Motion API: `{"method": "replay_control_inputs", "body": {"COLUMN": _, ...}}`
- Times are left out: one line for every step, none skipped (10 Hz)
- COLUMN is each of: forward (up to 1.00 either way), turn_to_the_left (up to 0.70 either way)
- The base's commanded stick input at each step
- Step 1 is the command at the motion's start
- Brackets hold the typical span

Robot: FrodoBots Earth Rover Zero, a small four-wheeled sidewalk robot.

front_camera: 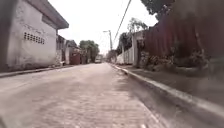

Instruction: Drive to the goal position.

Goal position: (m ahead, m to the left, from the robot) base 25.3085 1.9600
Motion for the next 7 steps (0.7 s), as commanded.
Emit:
{"method": "replay_control_inputs", "body": {"forward": 1.0, "turn_to_the_left": -0.02}}
{"method": "replay_control_inputs", "body": {"forward": 1.0, "turn_to_the_left": -0.13}}
{"method": "replay_control_inputs", "body": {"forward": 1.0, "turn_to_the_left": -0.29}}
{"method": "replay_control_inputs", "body": {"forward": 1.0, "turn_to_the_left": -0.32}}
{"method": "replay_control_inputs", "body": {"forward": 1.0, "turn_to_the_left": -0.29}}
{"method": "replay_control_inputs", "body": {"forward": 1.0, "turn_to_the_left": 0.0}}
{"method": "replay_control_inputs", "body": {"forward": 1.0, "turn_to_the_left": 0.0}}
